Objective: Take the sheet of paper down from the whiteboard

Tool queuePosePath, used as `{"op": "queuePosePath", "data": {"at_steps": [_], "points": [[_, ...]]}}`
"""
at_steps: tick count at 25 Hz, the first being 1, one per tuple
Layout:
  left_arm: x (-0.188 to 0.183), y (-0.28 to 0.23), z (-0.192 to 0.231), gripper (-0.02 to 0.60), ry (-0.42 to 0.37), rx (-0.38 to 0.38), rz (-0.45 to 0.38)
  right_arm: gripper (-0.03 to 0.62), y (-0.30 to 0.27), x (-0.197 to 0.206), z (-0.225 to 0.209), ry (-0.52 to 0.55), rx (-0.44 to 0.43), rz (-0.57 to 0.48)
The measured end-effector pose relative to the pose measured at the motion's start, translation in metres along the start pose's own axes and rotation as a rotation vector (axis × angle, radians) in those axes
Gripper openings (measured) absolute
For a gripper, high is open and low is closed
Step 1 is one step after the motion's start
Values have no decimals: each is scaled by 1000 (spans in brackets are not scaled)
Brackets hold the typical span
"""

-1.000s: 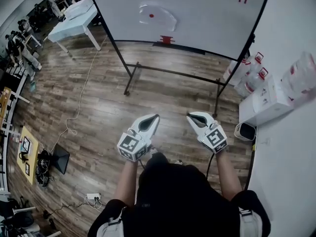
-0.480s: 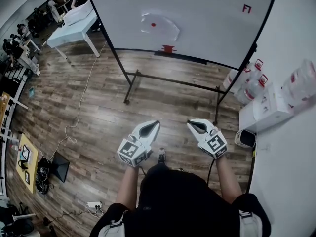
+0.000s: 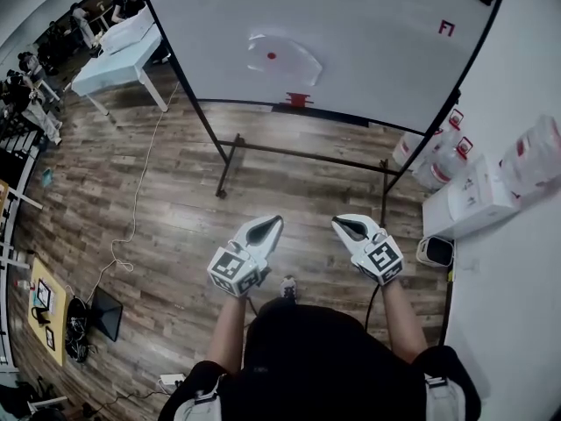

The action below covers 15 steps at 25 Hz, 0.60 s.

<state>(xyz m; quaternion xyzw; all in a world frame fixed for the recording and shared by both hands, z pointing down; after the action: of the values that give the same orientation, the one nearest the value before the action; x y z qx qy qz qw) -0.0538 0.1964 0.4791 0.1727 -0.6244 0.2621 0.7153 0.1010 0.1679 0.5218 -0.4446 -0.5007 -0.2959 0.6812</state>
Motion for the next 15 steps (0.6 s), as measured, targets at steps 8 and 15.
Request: {"op": "queuePosePath", "data": {"at_steps": [8, 15], "points": [[5, -11, 73, 12, -5, -39, 39, 3, -48, -5, -27, -31, 56, 22], [11, -18, 123, 12, 20, -12, 103, 3, -90, -6, -38, -45, 82, 37]]}}
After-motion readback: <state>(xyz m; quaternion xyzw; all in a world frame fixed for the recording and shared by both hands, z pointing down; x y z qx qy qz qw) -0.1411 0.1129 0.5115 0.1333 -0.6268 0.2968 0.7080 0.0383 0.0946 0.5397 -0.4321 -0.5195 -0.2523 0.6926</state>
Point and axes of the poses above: the fingertips, and each gripper's own axes: y backward along the fingers, z to its left, x out of its underside, the point moved 2 cm from there along y, backward along the fingers, and after that the axes turned 3 degrees about z, right-handed, at the moved point
